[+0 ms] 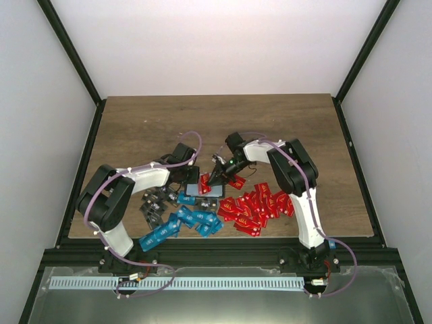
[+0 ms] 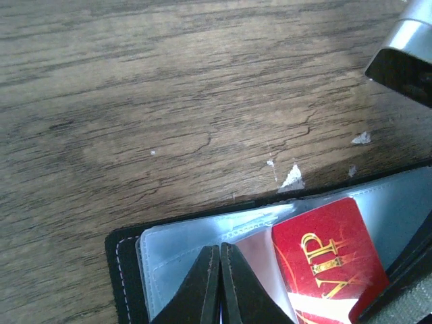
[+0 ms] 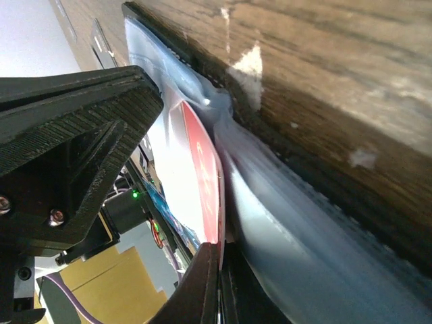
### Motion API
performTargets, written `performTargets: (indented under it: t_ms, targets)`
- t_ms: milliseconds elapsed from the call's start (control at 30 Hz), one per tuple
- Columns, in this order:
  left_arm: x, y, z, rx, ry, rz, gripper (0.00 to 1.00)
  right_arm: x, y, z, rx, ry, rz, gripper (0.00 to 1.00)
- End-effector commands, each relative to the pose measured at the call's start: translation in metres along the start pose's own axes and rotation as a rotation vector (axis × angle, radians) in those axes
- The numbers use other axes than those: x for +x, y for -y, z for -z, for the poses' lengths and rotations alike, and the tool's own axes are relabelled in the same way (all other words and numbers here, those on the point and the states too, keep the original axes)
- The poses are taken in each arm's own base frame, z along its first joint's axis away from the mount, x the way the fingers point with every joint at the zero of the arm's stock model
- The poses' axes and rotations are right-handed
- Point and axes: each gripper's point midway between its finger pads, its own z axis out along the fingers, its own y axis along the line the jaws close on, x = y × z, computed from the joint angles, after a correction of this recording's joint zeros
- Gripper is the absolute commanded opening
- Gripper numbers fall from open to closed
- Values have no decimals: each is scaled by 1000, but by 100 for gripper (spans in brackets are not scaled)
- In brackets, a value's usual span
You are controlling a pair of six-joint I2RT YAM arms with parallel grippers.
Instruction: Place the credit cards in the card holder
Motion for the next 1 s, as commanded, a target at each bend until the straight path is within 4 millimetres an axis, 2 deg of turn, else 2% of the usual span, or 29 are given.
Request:
performTargets:
  t_ms: [0,67,133,200,267,433,600,767,967]
  targets:
    - [-12,-1,7,-32,22,-13,4,-1,15,-17,23,5,-23,1]
    - [-19,-5,16,-64,50,1,10,-2,14,-18,-2,19,-28,1]
    - [-24,-11,29,-97,86,19,23,-4,12,-19,-16,38,-29,1]
    - [-23,-16,37,-121,104,31,33,-5,10,-20,-23,52,-27,1]
    - [-15,-22,43,-138,105,44,35,-7,7,-21,-31,69,-13,1]
    - [12,-35,42,-155,73,80,33,-6,1,-29,-34,91,-10,1]
    - [29,-41,33,-154,43,95,28,-9,-6,-37,5,129,-6,1]
    - [36,-38,23,-122,16,96,23,-14,-4,-37,50,200,-37,2]
    - [41,-33,21,-75,8,109,12,-14,-8,-40,36,266,-66,2]
